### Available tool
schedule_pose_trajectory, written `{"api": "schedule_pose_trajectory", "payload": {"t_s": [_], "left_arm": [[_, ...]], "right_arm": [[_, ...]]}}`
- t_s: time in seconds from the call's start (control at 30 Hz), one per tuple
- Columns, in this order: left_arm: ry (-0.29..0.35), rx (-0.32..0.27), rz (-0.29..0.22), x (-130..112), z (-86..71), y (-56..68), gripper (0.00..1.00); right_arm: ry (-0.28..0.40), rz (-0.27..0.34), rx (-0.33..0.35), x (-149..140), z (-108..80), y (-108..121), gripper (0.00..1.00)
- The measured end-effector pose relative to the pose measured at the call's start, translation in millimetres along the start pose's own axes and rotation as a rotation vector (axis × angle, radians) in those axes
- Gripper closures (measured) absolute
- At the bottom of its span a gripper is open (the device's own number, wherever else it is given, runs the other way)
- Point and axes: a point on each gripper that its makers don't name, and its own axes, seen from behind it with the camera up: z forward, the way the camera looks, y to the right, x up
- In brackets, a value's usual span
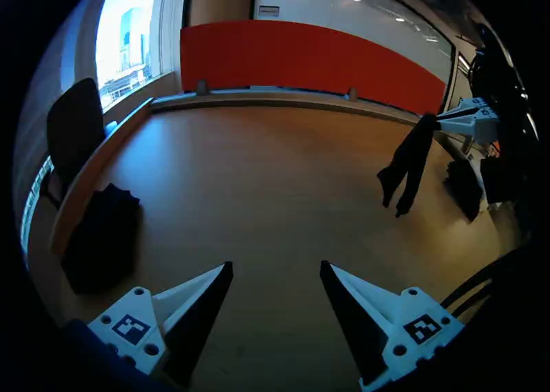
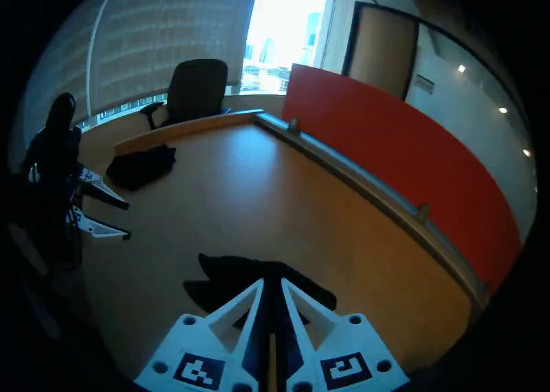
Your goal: Fold towel
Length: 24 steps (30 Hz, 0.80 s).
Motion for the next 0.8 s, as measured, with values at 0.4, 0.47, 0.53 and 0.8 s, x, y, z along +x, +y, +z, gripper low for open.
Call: {"api": "schedule_pose_trajectory", "payload": {"t_s": [0.4,0.47,0.53,0.8], "left_arm": [[0.004,-0.01,0.001,6.9,3.2,5.9,0.06],[0.004,-0.01,0.003,7.8,4.1,6.1,0.06],[0.004,-0.01,0.005,8.4,5.0,6.3,0.06],[-0.002,-0.01,0.011,9.6,8.2,9.6,0.06]], "right_arm": [[0.009,0.024,-0.024,-3.0,-18.1,21.8,0.94],[0.012,0.034,-0.025,-3.3,-21.7,27.6,0.94],[0.015,0.043,-0.029,-3.5,-25.4,33.7,0.94],[0.022,0.07,-0.056,-11.8,-46.4,65.7,0.94]]}}
